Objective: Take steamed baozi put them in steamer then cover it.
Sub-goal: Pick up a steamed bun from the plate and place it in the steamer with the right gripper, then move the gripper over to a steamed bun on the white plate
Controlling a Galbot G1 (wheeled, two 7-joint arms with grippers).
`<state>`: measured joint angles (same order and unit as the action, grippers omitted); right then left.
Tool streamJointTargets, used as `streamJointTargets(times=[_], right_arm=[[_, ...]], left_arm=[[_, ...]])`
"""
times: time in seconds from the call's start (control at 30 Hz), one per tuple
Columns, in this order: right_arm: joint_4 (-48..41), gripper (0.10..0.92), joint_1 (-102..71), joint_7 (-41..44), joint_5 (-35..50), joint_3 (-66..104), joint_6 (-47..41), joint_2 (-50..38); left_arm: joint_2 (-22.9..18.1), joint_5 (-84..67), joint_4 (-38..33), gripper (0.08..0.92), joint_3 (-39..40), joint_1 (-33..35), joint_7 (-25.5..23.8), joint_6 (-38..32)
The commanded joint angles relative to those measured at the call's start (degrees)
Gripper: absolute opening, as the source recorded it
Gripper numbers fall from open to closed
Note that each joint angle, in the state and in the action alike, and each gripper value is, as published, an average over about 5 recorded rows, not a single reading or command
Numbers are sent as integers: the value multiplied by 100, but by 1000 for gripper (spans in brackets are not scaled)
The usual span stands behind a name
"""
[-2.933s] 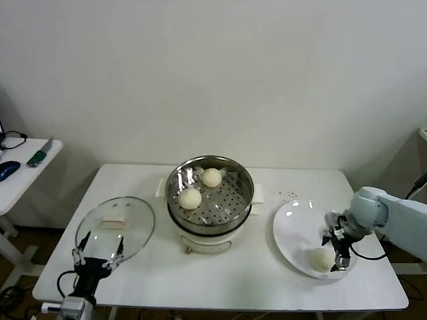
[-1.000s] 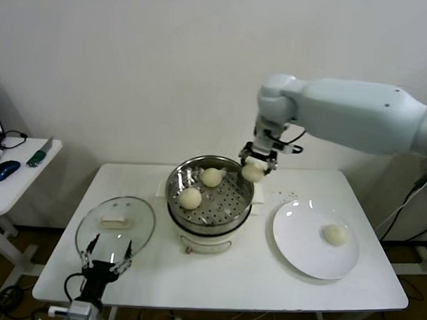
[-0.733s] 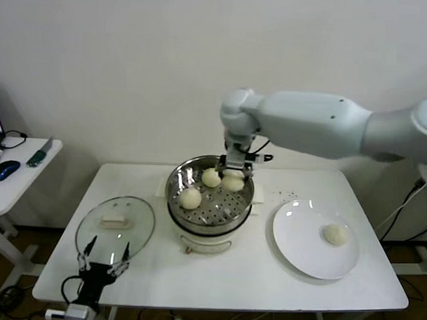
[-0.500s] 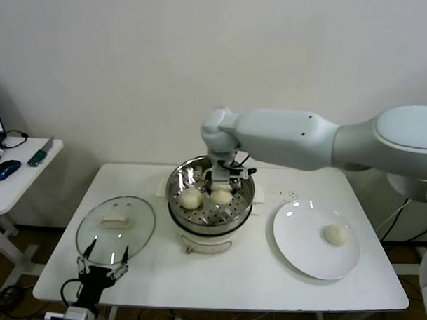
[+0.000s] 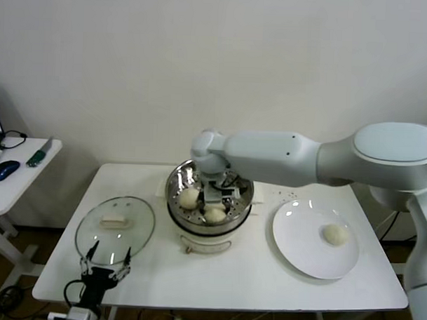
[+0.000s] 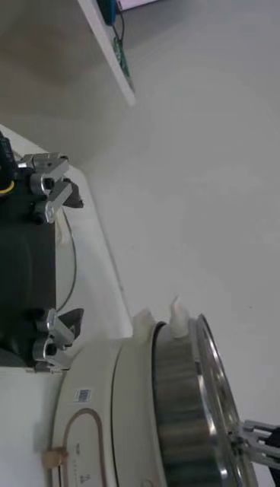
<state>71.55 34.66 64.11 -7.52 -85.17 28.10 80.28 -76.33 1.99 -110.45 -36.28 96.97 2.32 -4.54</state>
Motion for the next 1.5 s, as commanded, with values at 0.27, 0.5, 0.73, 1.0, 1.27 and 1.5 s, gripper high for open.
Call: streamJointTargets(times=[0.27,0.5,0.73,1.0,1.27,1.5], right_arm=[[-293,821,74,53,-139,266,83,-11],[-567,823,676,48,775,201,-626,-662],[35,823,1403,-589,3248,-879,-3218,-2283],[554,823,953,-822,3231,-518,-4471,-4097],[288,823,-473,-434,2068,267,-4368,-5058],[-521,823,-2109,-259,1283,1788,-4005,-5251]], left_arm=[[45,-30,60,823,-18,-28,6,-20],[69,-40,31,823,-36,-15,11,-25],[99,-65,-14,823,-52,28,37,7],[163,-27,-128,823,-47,64,129,62],[74,72,-236,823,-4,101,126,88],[30,110,-285,823,-71,219,129,92]])
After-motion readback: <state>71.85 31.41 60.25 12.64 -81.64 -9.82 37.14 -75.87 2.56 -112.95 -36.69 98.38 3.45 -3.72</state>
